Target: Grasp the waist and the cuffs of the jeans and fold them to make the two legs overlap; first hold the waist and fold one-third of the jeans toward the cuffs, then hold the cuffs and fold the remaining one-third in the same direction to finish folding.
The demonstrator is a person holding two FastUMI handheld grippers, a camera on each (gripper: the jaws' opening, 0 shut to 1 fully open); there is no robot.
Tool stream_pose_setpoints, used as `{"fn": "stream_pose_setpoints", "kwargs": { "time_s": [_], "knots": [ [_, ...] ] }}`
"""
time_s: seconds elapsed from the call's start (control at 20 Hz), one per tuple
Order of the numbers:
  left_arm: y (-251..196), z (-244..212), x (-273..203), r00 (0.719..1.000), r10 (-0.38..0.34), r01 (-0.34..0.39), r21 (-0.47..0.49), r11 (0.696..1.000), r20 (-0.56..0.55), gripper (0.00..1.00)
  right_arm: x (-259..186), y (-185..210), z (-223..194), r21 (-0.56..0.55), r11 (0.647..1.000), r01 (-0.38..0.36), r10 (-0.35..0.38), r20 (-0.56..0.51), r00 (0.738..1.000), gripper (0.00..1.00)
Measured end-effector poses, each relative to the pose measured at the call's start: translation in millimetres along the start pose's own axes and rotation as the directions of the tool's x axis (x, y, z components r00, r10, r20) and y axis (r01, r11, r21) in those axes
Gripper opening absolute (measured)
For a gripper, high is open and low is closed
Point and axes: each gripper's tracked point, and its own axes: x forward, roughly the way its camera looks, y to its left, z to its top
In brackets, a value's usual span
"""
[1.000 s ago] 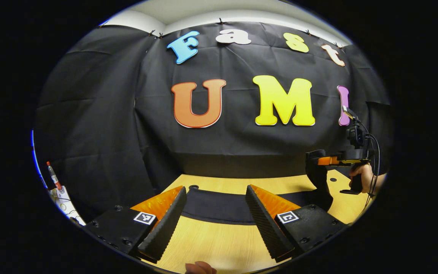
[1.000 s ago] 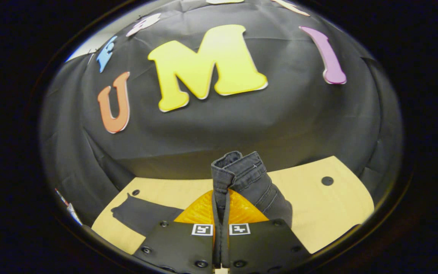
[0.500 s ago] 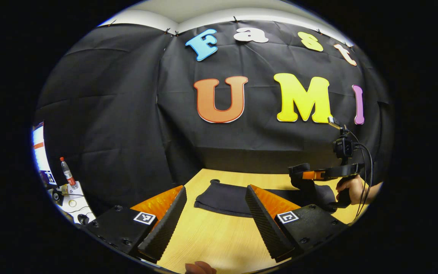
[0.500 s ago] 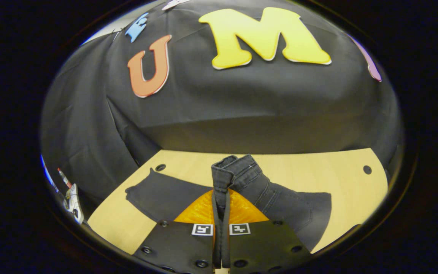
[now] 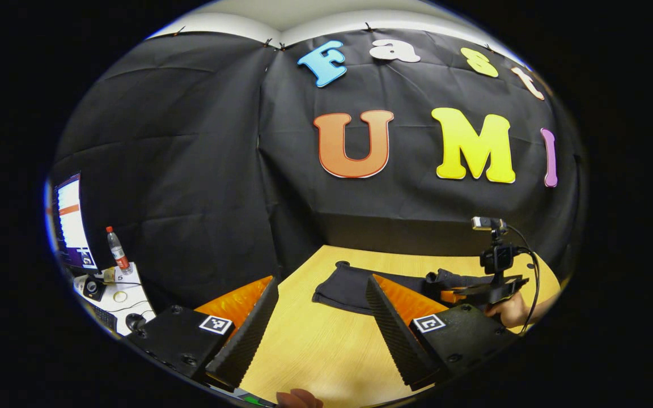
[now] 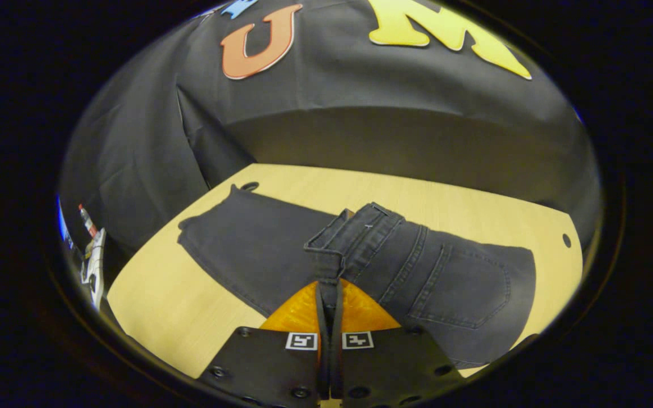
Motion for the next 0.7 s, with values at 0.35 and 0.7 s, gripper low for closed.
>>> {"fn": "stream_pose_setpoints", "kwargs": {
  "time_s": [0.35, 0.7],
  "knots": [
    [-1.9, 7.8, 2.0, 1.0, -0.018, 0.018, 0.019, 1.0, 0.02, 0.99, 4.3, 29.6, -8.5, 0.035, 0.992, -0.12, 0.12, -0.007, 0.993, 0.58],
    [4.3, 7.4, 12.5, 1.0, -0.02, 0.02, -0.003, 1.0, 0.018, 0.99, -21.4, 27.4, 38.3, -0.02, 0.996, -0.083, 0.085, 0.13, 0.988, 0.99]
  ]
}}
